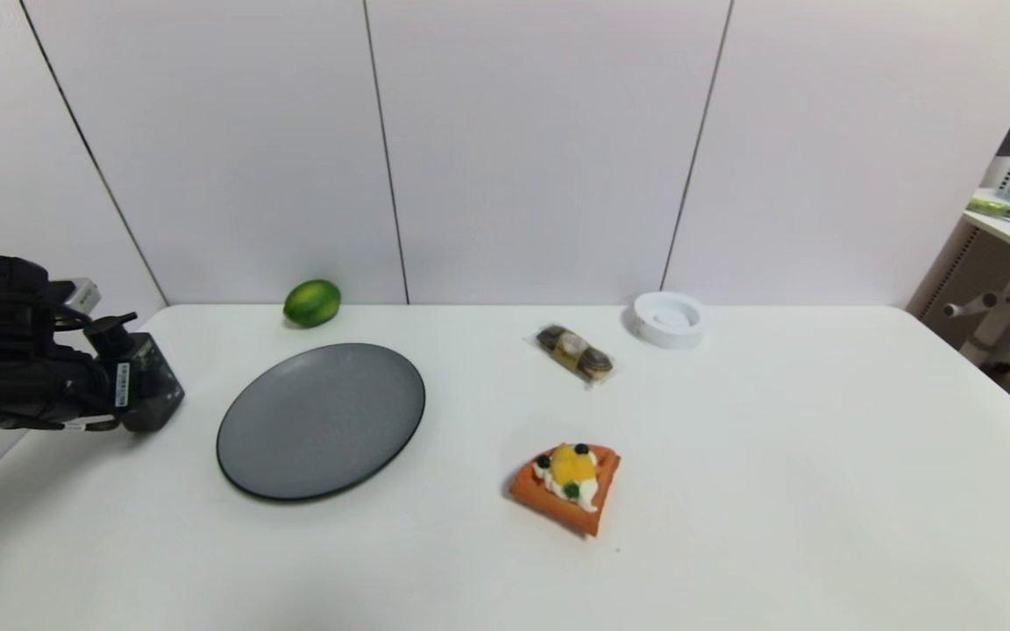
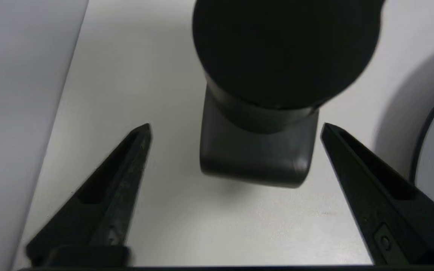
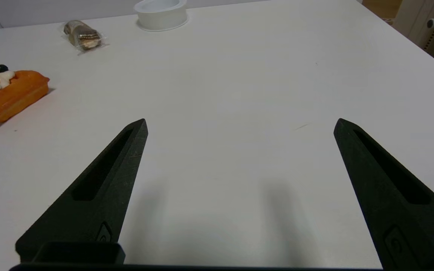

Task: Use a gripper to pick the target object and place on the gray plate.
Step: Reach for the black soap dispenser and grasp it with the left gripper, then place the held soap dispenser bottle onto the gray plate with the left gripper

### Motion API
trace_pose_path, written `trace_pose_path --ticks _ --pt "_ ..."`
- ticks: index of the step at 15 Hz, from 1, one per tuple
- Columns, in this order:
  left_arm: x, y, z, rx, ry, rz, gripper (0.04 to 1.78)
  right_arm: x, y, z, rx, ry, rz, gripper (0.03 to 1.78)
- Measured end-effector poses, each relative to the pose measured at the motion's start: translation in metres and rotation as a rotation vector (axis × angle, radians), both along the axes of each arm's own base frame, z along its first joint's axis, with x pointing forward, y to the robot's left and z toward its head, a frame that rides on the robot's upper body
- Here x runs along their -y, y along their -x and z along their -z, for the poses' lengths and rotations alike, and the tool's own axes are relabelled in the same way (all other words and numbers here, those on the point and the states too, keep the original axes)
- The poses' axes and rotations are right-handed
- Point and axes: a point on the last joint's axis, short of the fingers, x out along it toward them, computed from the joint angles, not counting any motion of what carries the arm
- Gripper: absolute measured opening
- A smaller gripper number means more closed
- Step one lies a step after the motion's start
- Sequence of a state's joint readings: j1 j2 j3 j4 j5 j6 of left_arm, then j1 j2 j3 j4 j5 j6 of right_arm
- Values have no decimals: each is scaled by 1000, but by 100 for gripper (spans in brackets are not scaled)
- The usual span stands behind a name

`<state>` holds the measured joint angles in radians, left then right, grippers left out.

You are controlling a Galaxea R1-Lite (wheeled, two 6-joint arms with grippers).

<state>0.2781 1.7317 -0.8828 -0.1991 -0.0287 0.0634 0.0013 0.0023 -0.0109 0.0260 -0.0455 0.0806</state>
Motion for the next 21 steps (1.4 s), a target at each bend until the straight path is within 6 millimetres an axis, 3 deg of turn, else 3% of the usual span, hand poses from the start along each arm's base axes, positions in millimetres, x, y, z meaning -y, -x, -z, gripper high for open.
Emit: trace_pose_path --ticks 2,7,14,18,21 --pt "0 -3 3 20 15 28 113 0 0 0 0 0 0 171" --pt "-2 -11 10 65 4 40 63 0 0 0 0 0 0 171" --pt "-3 -14 10 107 -30 55 63 0 0 0 0 0 0 171" --pt "4 -11 -24 291 -90 106 63 0 0 0 0 0 0 171" --pt "34 0 -51 374 -87 221 63 0 0 0 0 0 0 171"
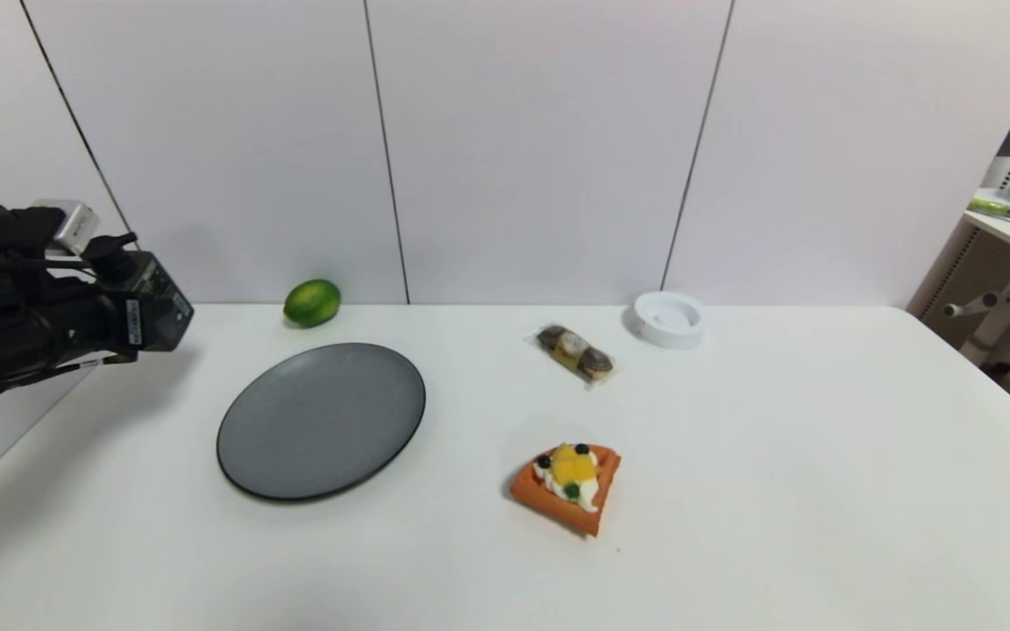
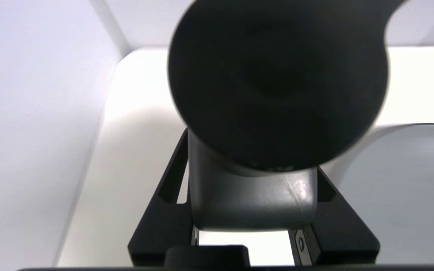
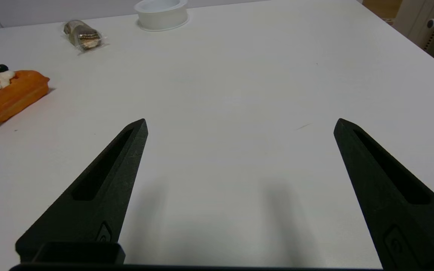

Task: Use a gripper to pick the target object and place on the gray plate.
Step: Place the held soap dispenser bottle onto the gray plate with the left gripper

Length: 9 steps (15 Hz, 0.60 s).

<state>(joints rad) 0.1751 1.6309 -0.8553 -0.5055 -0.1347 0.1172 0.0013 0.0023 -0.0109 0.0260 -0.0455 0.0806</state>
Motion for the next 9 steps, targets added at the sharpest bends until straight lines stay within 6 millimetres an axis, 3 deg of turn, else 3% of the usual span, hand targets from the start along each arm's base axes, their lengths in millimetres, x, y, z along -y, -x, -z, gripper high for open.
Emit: trace_pose_path --ticks 3,6,9 --pt "46 8 -13 21 4 159 63 0 0 0 0 0 0 171" --pt "88 10 -14 18 3 310 63 0 0 0 0 0 0 171" --pt "112 3 -4 -18 -1 389 63 0 0 0 0 0 0 171"
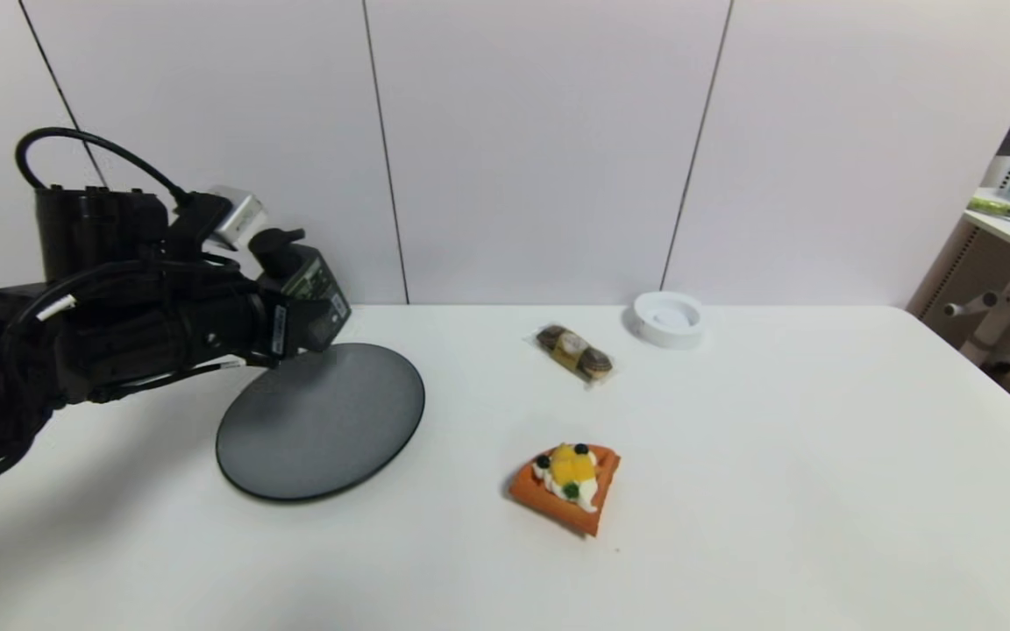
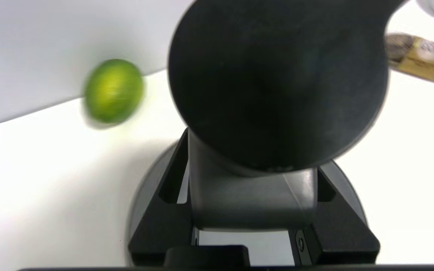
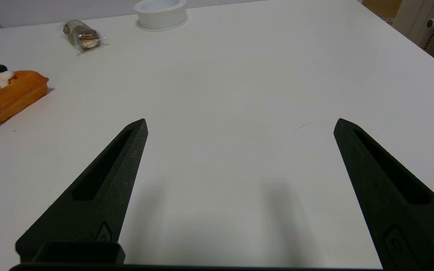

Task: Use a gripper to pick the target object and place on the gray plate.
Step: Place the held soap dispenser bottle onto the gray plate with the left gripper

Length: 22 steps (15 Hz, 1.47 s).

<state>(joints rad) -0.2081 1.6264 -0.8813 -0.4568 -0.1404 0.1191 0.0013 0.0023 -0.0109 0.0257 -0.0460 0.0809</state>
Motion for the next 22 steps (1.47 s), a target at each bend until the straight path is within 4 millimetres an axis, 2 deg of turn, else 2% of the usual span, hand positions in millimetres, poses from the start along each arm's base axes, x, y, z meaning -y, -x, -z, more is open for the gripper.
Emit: trace_pose_path --ticks 6,10,15,22 --pt "10 -20 39 -128 -22 15 63 0 0 0 0 0 0 171" --pt "10 -20 54 -241 -41 11 63 0 0 0 0 0 0 171" --pt "7 -11 48 -359 -64 3 63 0 0 0 0 0 0 171" --pt "7 -12 42 -330 -41 -7 63 0 0 0 0 0 0 171"
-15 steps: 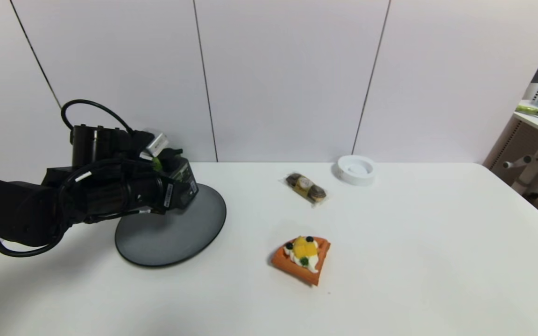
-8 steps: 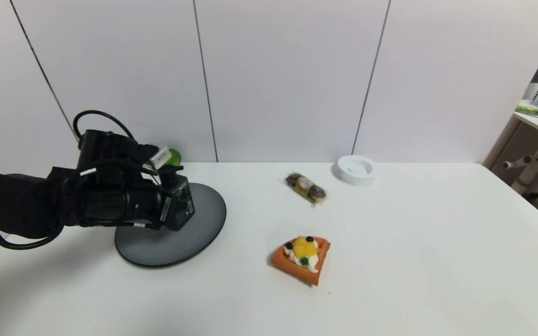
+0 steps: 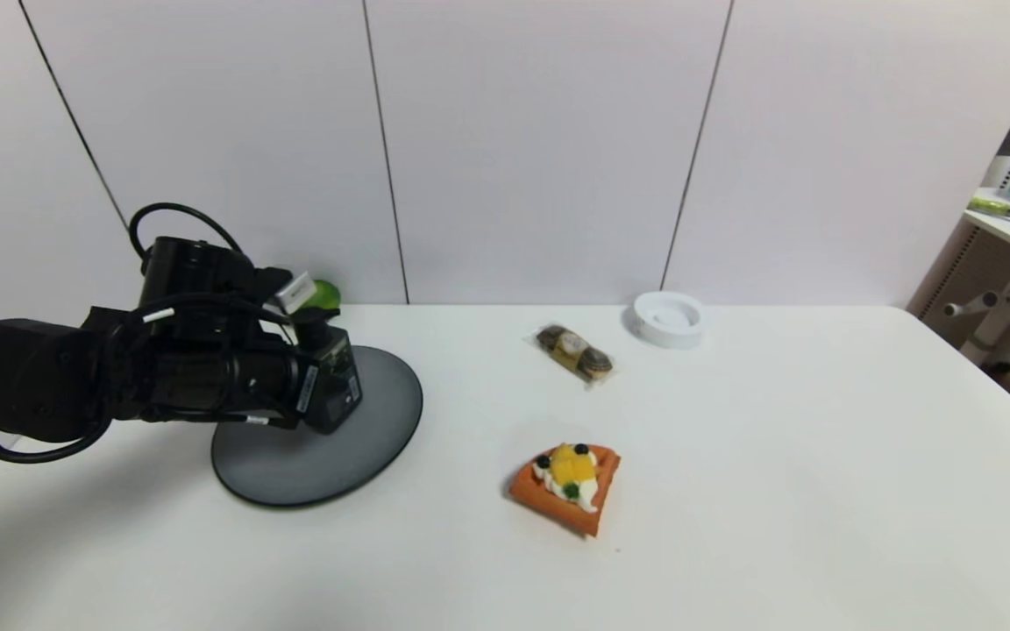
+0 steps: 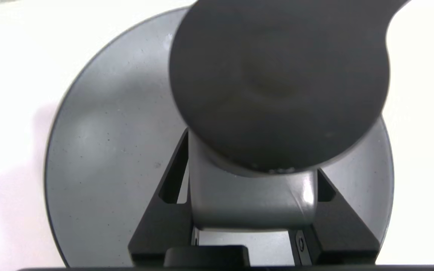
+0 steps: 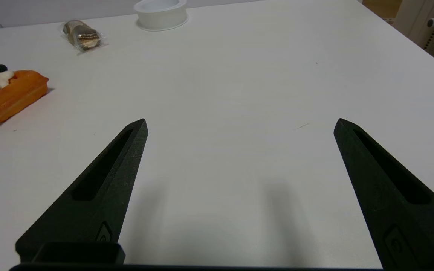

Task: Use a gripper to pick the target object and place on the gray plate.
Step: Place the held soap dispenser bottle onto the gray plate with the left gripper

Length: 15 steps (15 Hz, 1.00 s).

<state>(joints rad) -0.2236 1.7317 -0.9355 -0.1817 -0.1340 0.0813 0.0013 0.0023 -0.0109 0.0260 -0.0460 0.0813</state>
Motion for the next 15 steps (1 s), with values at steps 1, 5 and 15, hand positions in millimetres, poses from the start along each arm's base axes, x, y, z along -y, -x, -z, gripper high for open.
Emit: trace_pose_path --ticks 1,5,15 --pt "0 0 -3 20 4 1 63 0 0 0 0 0 0 171" --pt "-1 6 -11 49 6 4 63 0 0 0 0 0 0 171" --pt "-2 9 2 41 0 3 116 0 0 0 0 0 0 171"
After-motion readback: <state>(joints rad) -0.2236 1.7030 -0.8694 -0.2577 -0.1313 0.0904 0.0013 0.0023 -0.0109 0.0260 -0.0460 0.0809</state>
